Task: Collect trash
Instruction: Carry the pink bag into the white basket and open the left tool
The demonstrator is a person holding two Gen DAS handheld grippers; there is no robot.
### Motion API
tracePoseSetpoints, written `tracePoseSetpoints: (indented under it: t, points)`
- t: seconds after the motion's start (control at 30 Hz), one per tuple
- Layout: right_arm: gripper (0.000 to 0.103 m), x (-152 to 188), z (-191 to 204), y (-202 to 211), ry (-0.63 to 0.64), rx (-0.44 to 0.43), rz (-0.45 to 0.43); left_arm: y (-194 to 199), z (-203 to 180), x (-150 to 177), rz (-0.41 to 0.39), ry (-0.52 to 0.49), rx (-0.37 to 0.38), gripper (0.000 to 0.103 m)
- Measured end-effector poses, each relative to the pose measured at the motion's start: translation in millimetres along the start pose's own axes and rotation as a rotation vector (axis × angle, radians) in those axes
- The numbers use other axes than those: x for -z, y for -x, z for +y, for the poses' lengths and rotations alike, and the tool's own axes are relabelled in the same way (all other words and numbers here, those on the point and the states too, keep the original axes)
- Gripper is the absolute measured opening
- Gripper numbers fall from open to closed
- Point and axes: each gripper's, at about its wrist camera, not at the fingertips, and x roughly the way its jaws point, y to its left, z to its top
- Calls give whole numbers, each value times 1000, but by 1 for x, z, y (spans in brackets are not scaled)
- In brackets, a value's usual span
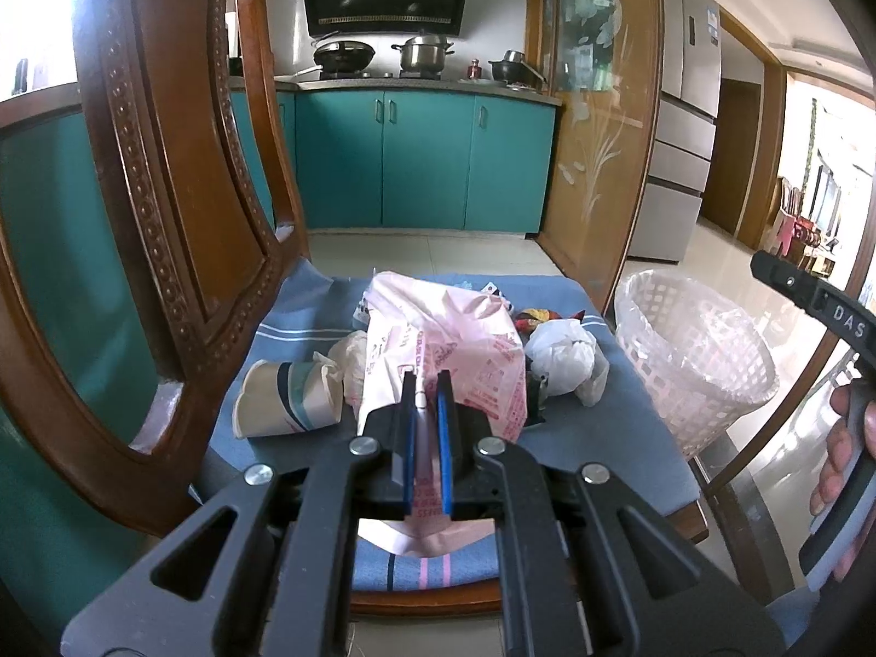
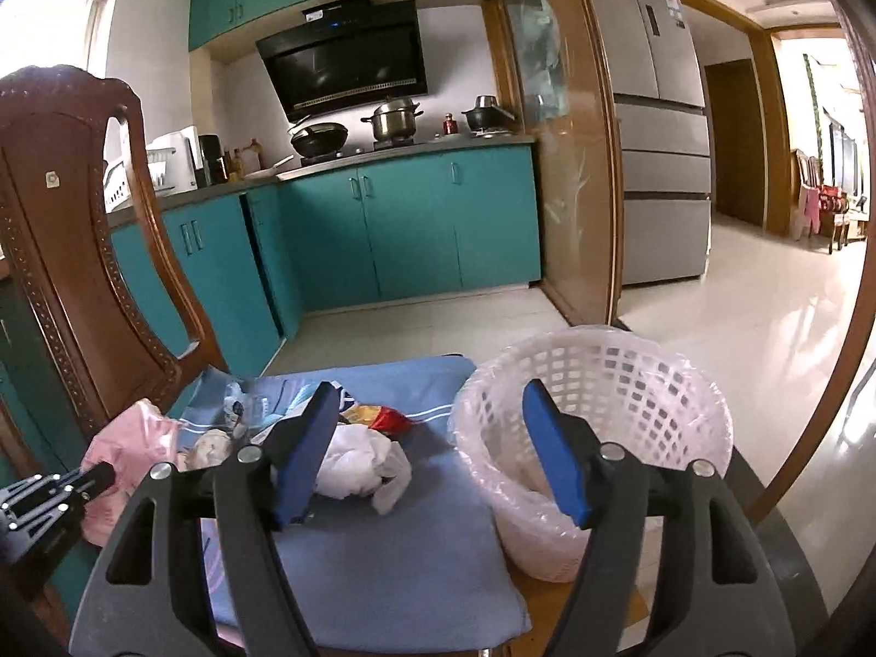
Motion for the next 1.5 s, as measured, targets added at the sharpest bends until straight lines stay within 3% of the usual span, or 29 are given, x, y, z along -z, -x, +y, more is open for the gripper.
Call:
tracePoseSetpoints:
  t: [0.37, 0.53, 0.7, 0.8, 0.93, 1.0, 1.03, 1.07, 1.1, 1.2, 1.33, 1.5]
  points:
    - [70, -2, -21, 6, -64, 25, -18, -7, -36, -15, -8, -62, 31, 8]
    - [72, -6, -45, 14, -119, 92, -67, -26, -97, -50, -32, -132, 123, 8]
    - [76, -8, -82, 21, -212, 181, -106, -60, -175, -81, -20, -187, 269, 8]
    - [76, -8, -99, 25, -253, 219, -128, -85, -212, -88, 11, -187, 320, 8]
    - [76, -8, -112, 32, -294, 244, -165, -119, -242, -84, 61, -183, 338, 11]
    - [76, -8, -113, 31, -300, 242, -168, -131, -250, -79, 71, -196, 335, 22]
    - [76, -8, -112, 30, -296, 240, -164, -135, -251, -77, 69, -201, 338, 35]
    - [76, -7, -111, 29, -291, 235, -161, -138, -252, -75, 67, -203, 335, 65]
    - [76, -7, -110, 27, -288, 229, -156, -138, -250, -74, 56, -201, 324, 80]
    - [76, -6, -106, 24, -277, 215, -144, -121, -227, -73, 22, -192, 300, 80]
    - [77, -6, -88, 17, -241, 176, -108, -70, -158, -76, -55, -124, 239, 90]
    - [77, 1, -36, 7, -125, 65, -30, -12, -56, -46, -53, -32, 47, 97]
